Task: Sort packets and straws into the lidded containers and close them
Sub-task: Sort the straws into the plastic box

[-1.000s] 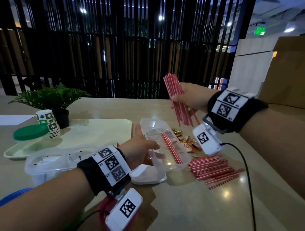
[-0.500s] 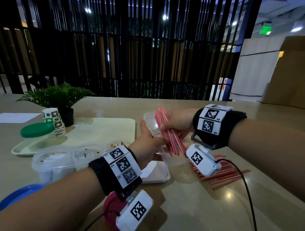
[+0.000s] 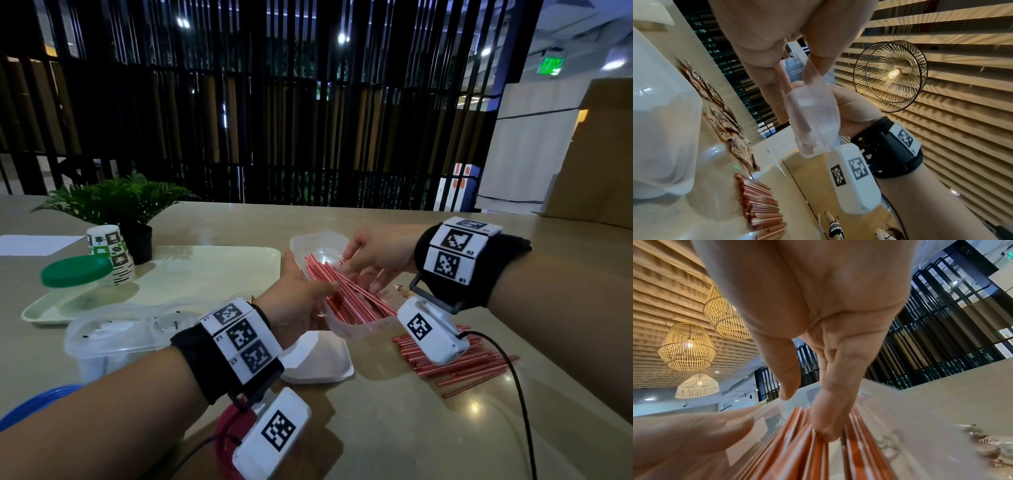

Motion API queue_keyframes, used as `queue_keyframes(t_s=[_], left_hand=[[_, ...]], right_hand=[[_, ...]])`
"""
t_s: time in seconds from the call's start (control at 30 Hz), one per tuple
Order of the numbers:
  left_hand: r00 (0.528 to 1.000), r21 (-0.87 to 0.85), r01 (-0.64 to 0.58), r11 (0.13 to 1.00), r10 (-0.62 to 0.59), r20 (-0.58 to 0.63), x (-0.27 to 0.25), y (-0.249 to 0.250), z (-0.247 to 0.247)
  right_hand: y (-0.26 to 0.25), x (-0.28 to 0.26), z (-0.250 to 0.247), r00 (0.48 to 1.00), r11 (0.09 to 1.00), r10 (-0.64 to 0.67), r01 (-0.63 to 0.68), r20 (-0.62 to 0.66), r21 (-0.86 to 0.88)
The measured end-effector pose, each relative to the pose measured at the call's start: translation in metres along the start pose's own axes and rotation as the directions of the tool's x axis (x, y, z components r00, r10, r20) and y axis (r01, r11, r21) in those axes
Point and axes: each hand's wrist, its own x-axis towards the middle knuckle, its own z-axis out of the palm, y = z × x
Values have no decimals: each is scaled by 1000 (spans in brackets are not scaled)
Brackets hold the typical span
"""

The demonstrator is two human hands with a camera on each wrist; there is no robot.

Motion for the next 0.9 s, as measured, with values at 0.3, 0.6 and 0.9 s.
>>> queue_keyframes(t_s=[0.3,0.6,0.9], left_hand=[[1000,-16,5,1000,-5,9,2,1,-7],[1000,-43,18,999,-18,1,1,3,-8],[1000,30,25,999,-26,15,1,0,-5]], right_hand=[[1,-9,-6,994,996,-84,86,64,-28],[1,-22,4,971,934,-152,203,186,-293],[10,-28,-4,953,939,-196,251,232,-235]])
